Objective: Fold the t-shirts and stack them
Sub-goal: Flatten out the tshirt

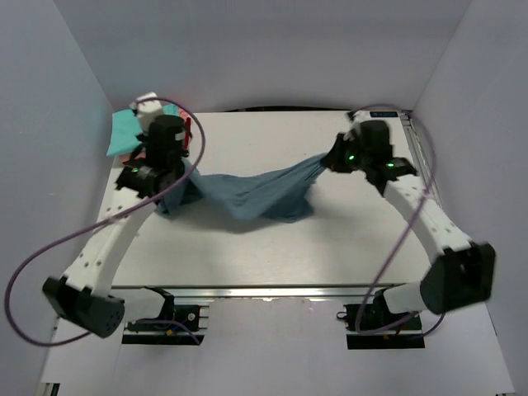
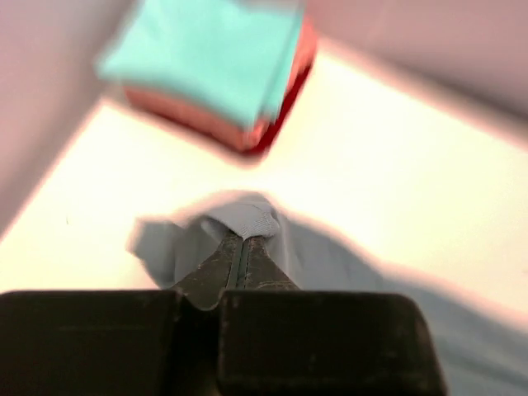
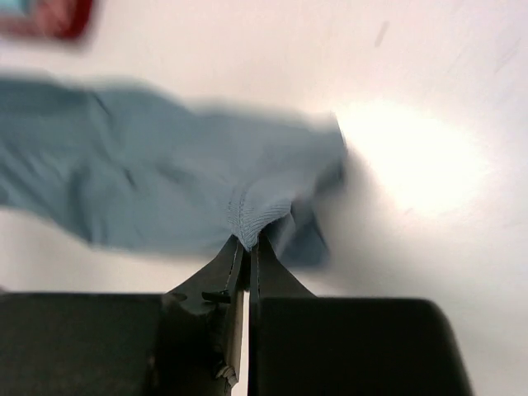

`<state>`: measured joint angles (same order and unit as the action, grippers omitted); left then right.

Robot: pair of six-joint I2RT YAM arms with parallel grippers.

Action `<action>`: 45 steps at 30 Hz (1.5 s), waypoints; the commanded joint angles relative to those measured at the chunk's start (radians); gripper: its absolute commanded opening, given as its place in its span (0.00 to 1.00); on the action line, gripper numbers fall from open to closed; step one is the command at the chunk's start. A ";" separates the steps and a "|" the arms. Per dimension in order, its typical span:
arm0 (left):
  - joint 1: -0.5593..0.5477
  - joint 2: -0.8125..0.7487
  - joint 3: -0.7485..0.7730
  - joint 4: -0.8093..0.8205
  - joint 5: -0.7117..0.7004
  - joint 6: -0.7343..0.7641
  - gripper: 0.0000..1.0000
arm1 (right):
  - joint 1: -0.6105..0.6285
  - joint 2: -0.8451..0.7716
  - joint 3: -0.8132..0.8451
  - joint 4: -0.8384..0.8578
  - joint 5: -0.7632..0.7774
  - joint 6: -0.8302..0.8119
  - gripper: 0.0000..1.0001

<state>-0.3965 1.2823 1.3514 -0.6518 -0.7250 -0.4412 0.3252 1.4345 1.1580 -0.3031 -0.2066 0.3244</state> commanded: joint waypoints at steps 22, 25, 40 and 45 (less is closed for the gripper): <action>-0.004 -0.485 0.484 -0.439 -0.079 -0.044 0.00 | -0.132 -0.661 0.701 -0.715 0.475 -0.025 0.00; -0.002 -0.465 0.586 -0.508 -0.031 -0.054 0.00 | -0.095 -0.698 0.761 -0.797 0.536 -0.001 0.00; -0.001 -0.092 0.289 -0.080 -0.005 0.119 0.00 | -0.009 -0.450 0.327 -0.351 0.607 -0.071 0.00; 0.117 0.189 0.249 0.133 0.091 0.153 0.00 | -0.138 -0.181 0.264 -0.101 0.455 -0.074 0.00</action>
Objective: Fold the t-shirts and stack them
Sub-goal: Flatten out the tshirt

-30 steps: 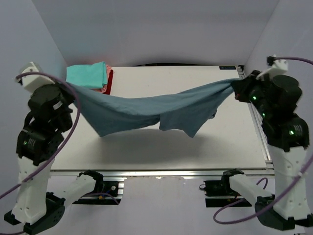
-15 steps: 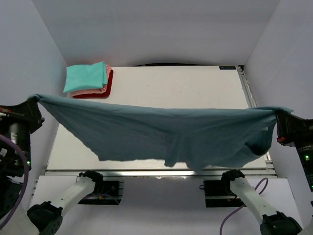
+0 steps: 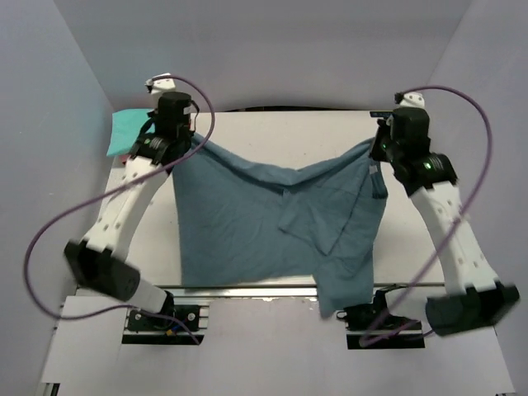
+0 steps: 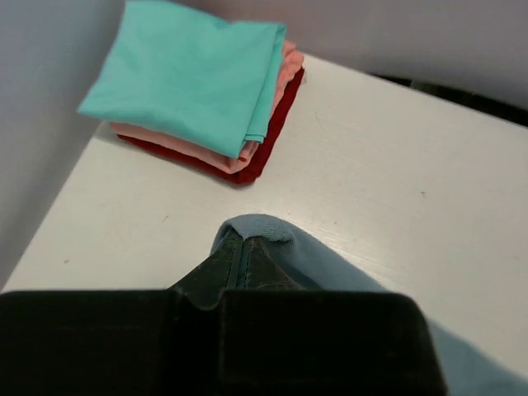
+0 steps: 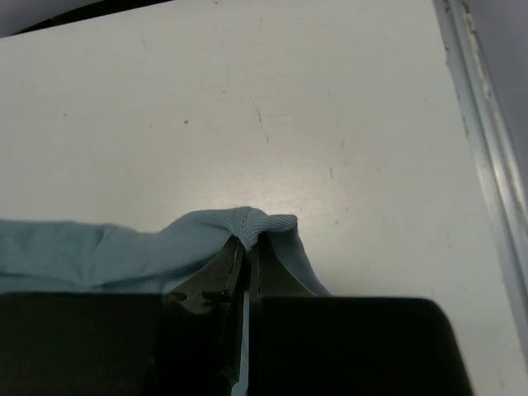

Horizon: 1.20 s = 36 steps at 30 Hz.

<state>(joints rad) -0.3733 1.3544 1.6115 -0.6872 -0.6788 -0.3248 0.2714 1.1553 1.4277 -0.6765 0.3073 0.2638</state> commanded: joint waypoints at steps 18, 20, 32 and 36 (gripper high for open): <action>0.238 0.875 0.621 0.129 0.302 0.069 0.78 | -0.238 0.993 0.760 0.230 -0.257 0.009 0.89; 0.240 0.725 0.445 0.150 0.286 0.066 0.78 | -0.238 0.858 0.541 0.262 -0.257 0.000 0.89; 0.234 -0.012 -0.493 0.034 0.347 -0.112 0.76 | -0.236 0.154 -0.462 0.187 -0.257 0.092 0.86; 0.191 -0.144 -0.706 0.014 0.426 -0.206 0.76 | -0.221 -0.009 -0.657 0.169 -0.237 0.158 0.86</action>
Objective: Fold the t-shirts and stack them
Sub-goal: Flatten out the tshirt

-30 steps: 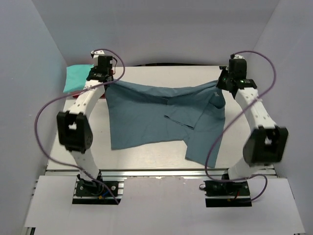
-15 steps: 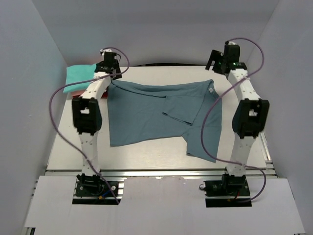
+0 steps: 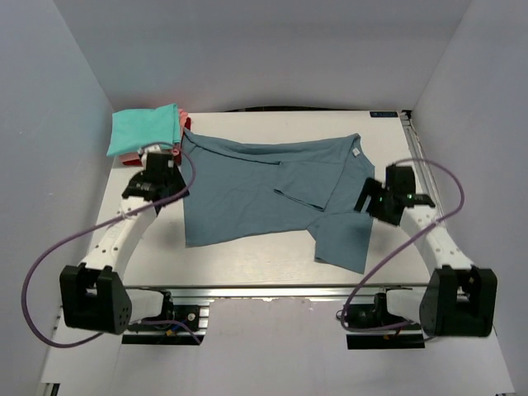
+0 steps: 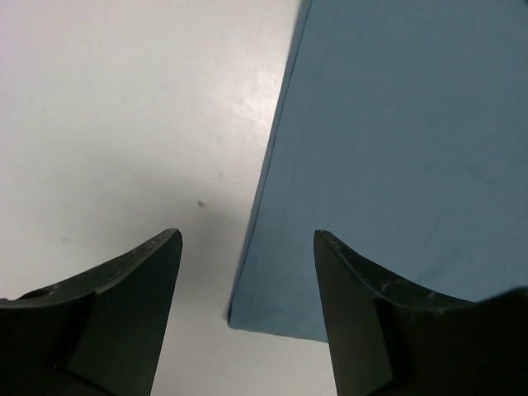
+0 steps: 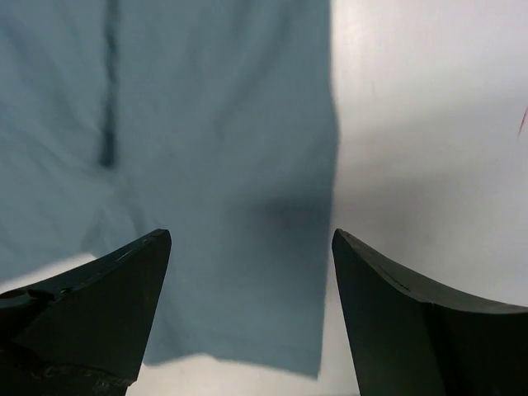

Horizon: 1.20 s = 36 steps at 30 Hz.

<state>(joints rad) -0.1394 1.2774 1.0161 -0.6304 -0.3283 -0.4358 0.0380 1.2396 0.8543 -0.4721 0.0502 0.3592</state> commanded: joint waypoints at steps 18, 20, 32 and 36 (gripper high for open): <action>-0.235 -0.174 -0.438 0.037 0.006 -0.376 0.78 | 0.095 -0.200 -0.291 -0.165 0.181 0.325 0.89; -0.243 -0.176 -0.447 0.043 -0.002 -0.388 0.78 | 0.138 -0.212 -0.326 -0.171 0.192 0.383 0.89; -0.253 -0.129 -0.496 0.098 -0.089 -0.417 0.78 | 0.275 -0.209 -0.380 -0.204 0.269 0.518 0.89; -0.253 -0.125 -0.518 0.120 -0.094 -0.420 0.78 | 0.327 -0.204 -0.379 -0.215 0.267 0.560 0.89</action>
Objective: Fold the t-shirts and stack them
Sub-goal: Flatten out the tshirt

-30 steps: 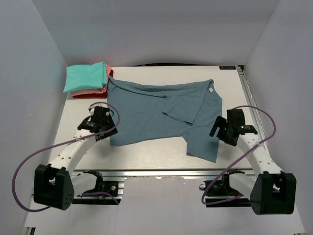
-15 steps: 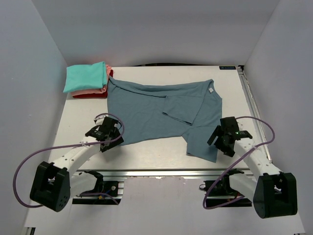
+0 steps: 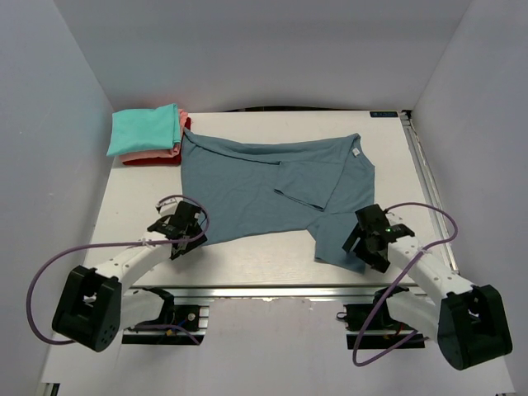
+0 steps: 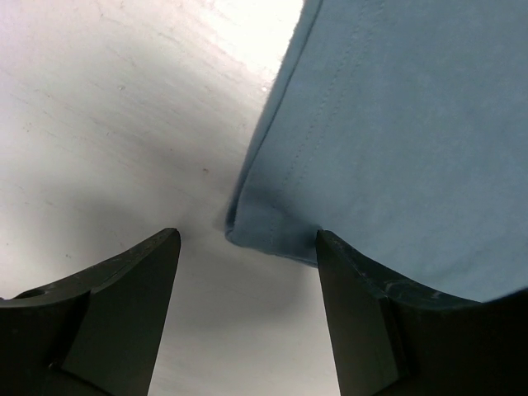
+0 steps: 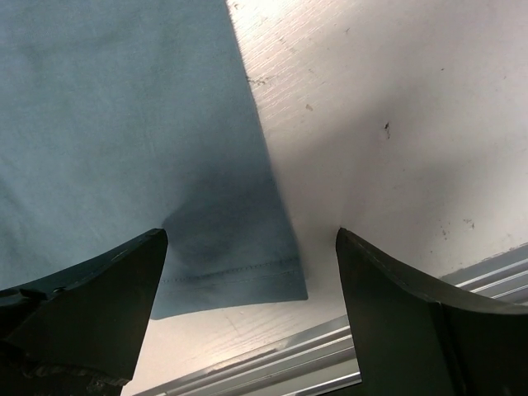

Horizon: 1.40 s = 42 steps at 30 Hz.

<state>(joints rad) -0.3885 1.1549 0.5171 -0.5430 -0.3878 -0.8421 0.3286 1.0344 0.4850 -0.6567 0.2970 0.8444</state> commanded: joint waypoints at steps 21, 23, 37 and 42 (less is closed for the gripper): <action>-0.006 0.003 -0.026 0.072 -0.077 -0.031 0.57 | 0.202 0.113 0.004 -0.050 -0.002 0.208 0.00; -0.006 0.003 -0.032 0.083 -0.080 -0.035 0.56 | 0.208 0.121 0.006 -0.052 -0.001 0.208 0.00; -0.004 0.039 -0.032 0.155 0.032 -0.068 0.00 | 0.210 0.084 -0.005 -0.044 -0.001 0.202 0.00; -0.006 -0.050 0.023 0.025 -0.080 -0.045 0.00 | 0.210 0.067 0.018 -0.070 0.022 0.193 0.00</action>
<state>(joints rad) -0.3897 1.1679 0.4942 -0.4397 -0.4152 -0.8948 0.5251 1.1030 0.5152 -0.7010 0.3630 1.0145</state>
